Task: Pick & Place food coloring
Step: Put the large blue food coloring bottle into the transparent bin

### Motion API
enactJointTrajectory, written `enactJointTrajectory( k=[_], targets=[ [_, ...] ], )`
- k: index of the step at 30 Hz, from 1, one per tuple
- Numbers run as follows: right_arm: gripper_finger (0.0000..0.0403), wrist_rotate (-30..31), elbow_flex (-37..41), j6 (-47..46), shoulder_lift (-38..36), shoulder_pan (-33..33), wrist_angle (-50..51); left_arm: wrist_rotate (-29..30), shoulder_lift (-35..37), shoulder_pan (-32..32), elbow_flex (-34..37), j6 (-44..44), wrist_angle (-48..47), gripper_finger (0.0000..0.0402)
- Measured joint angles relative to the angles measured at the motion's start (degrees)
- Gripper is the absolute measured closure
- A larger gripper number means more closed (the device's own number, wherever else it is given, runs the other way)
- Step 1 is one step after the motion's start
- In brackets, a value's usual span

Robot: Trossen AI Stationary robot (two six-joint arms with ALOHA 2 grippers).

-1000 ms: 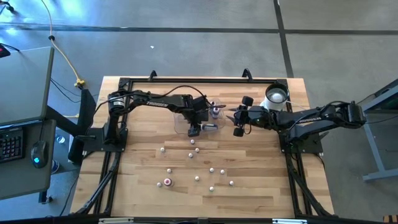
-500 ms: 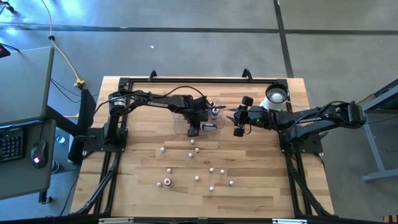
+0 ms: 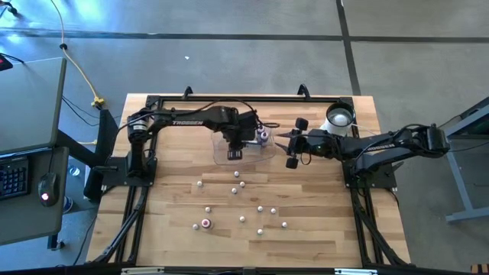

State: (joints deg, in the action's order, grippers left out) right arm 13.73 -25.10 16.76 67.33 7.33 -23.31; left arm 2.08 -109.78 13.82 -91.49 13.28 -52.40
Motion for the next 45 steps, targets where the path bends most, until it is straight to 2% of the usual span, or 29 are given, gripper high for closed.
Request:
enactJointTrajectory(
  k=[5,11,15,21,28,33,37,45],
  targets=[
    [0.0265,-0.49,0.0,-1.22,0.21,-1.32,-5.34,-0.09,0.0,-0.69,-1.52,-3.0,2.96,0.0293],
    [0.0265,-5.41,-0.02,-1.07,2.28,-1.33,-4.83,-0.04,0.22,-3.32,-1.52,-2.54,7.62,0.0292],
    [0.0265,-5.12,0.0,0.17,3.99,-1.33,-4.79,0.03,0.66,-5.08,-1.61,-2.41,9.05,0.0292],
    [0.0265,-5.09,0.0,1.29,5.16,-1.35,-4.83,0.26,1.4,-6.45,-1.92,-2.51,8.55,0.0291],
    [0.0265,-5.15,0.0,1.31,5.16,-1.33,-4.75,2.13,1.36,-6.38,-7.23,-2.43,5.83,0.0291],
    [0.0265,-4.67,0.0,1.31,5.16,-1.33,-4.39,1.39,1.36,-6.37,-9.59,-1.05,5.83,0.0291],
    [0.0265,-5.1,0.0,1.31,5.16,-1.37,-4.29,-1.81,1.36,-6.32,-10.18,-1.05,6.16,0.0291],
    [0.0265,-5.88,0.0,1.49,5.16,-1.35,-4.24,-2.28,1.36,-6.32,-10.18,-0.97,6.11,0.0291]
  ],
)
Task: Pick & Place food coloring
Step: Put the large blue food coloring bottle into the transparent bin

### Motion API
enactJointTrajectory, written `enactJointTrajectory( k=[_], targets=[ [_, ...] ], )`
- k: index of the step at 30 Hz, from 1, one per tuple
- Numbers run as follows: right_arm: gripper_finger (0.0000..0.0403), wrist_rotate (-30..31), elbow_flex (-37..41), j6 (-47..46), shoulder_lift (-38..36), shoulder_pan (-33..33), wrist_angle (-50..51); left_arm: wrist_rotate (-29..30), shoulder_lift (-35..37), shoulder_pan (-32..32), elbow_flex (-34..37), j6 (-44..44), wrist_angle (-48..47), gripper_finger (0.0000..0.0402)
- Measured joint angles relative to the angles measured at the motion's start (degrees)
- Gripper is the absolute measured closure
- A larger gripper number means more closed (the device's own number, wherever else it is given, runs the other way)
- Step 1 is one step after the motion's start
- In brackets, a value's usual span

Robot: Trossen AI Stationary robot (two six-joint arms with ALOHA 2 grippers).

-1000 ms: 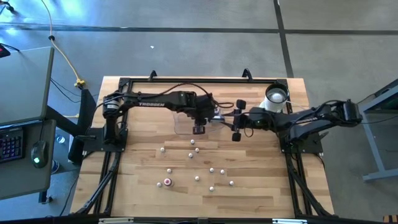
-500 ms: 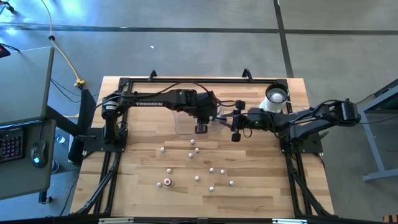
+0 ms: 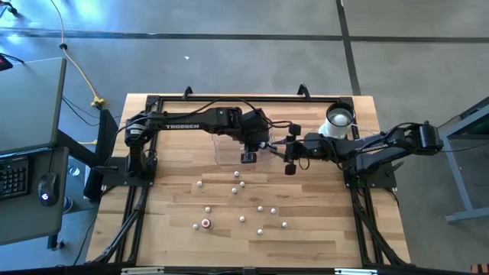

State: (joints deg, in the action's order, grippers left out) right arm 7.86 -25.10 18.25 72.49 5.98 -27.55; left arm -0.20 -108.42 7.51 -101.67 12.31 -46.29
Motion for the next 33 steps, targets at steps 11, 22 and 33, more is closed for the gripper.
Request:
enactJointTrajectory(
  k=[11,22,33],
  targets=[
    [0.0265,-0.93,0.02,-0.12,0.0,0.0,-0.6,-0.43,0.0,-0.02,0.0,0.12,0.6,0.0291],
    [0.0265,-0.3,0.02,1.15,-0.05,0.02,-0.74,-0.67,0.0,-0.04,0.0,0.07,0.43,0.0291],
    [0.0265,5.09,0.02,1.74,-4.58,-2.02,-0.07,-0.43,-0.41,-0.02,0.0,-0.54,-4.72,0.0291]
  ],
)
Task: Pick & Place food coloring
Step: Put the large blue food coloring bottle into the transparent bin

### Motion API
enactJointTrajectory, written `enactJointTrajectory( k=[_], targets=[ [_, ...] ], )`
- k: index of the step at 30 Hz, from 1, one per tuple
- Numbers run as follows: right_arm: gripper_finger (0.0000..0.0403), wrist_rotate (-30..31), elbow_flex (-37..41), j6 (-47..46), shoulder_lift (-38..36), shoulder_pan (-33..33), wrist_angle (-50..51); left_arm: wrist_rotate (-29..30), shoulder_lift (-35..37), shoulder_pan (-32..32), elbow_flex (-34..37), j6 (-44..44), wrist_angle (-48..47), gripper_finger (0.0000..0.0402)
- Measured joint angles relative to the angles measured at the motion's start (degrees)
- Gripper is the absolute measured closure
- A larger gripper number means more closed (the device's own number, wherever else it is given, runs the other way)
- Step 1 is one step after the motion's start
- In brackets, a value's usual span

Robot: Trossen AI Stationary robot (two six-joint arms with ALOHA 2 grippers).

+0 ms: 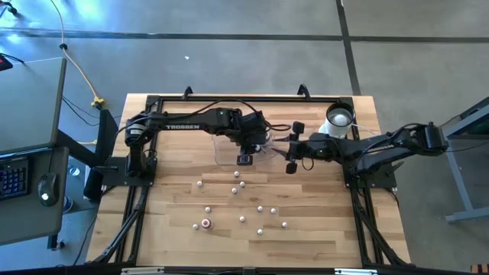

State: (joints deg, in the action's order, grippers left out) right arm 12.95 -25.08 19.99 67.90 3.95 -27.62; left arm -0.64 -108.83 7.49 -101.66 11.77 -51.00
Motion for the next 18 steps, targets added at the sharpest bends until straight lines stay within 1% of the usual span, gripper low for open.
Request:
enactJointTrajectory(
  k=[3,5,8,10,12,14,16,18],
  targets=[
    [0.0265,3.31,0.0,0.02,-2.02,-0.58,1.76,0.17,-0.38,0.0,0.17,1.01,0.01,0.0291],
    [0.0265,5.08,0.0,0.02,-3.45,-0.81,3.53,0.13,-1.81,0.0,0.05,1.92,1.74,0.0291],
    [0.0265,7.06,0.0,0.02,-5.69,-1.08,5.89,0.99,-3.47,0.4,0.36,2.26,1.39,0.0291],
    [0.0265,7.85,0.0,-0.02,-7.49,-1.12,7.73,1.3,-4.55,0.6,0.05,3.31,4.18,0.0291],
    [0.0265,8.7,0.0,-0.43,-9.24,-1.12,9.14,1.88,-5.41,1.14,0.3,3.5,1.96,0.0291],
    [0.0265,9.3,0.01,-0.47,-11.12,-1.12,11.3,2.38,-6.71,1.3,0.24,3.63,5.1,0.0291],
    [0.0265,9.26,-0.08,-0.87,-12.44,-1.09,12.01,2.37,-6.86,1.98,0.32,3.63,3.73,0.0291],
    [0.0265,9.25,0.02,-1.69,-13.41,-1.1,13.43,2.54,-7.35,2.18,0.01,3.63,5.6,0.0291]
  ],
)
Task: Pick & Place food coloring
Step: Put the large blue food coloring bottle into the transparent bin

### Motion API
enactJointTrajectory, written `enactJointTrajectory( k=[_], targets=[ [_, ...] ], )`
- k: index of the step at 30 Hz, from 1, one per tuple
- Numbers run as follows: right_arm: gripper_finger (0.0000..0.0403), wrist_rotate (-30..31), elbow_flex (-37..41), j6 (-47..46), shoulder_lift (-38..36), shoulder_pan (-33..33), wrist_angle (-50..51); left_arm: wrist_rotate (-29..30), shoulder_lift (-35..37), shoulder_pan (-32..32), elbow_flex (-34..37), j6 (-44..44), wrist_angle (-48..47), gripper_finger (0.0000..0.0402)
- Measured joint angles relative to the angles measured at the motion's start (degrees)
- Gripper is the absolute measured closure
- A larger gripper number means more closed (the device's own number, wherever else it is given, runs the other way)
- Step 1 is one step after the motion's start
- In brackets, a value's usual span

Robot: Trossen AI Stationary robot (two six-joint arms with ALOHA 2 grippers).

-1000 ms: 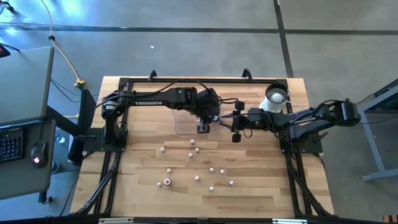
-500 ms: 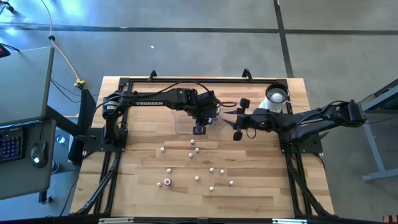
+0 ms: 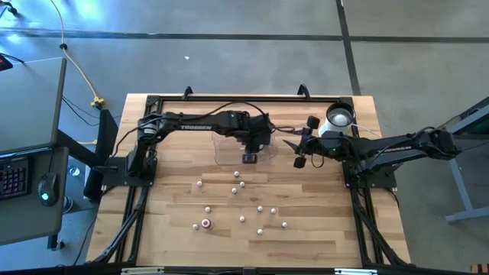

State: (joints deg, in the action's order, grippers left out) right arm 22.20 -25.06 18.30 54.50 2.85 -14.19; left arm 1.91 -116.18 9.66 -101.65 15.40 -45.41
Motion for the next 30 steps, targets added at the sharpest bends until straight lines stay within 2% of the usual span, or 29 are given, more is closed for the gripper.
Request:
enactJointTrajectory(
  k=[3,5,10,14,19,27,30],
  targets=[
    [0.0265,-0.04,-0.03,-0.19,-0.63,0.0,0.96,-0.02,-0.63,0.9,0.36,-0.41,-2.33,0.0291],
    [0.0265,-0.04,-0.06,-0.37,-0.56,0.0,1.08,0.09,-1.69,0.97,0.07,-0.3,0.11,0.0291],
    [0.0265,-0.33,-0.1,-5.36,0.05,0.72,5.9,-0.02,-1.73,1.25,0.07,-0.22,-0.37,0.0291],
    [0.0265,-3.85,0.05,-8.29,2.63,3.14,9.82,0.14,-1.72,1.21,0.02,-0.22,-0.53,0.0291],
    [0.0265,-11.33,-0.04,-10.74,9.32,6.84,7.5,-0.32,-1.73,1.21,-0.47,-0.2,-1.09,0.0291],
    [0.0265,-17.26,-0.02,-9.95,19.47,9.73,-0.19,-4.65,-1.73,1.21,-0.52,-0.15,-1.16,0.0291],
    [0.0265,-20.31,-0.02,-9.47,21.83,10.32,-3.4,-4.55,-1.73,1.21,-0.52,1.16,-0.36,0.0291]
  ],
)
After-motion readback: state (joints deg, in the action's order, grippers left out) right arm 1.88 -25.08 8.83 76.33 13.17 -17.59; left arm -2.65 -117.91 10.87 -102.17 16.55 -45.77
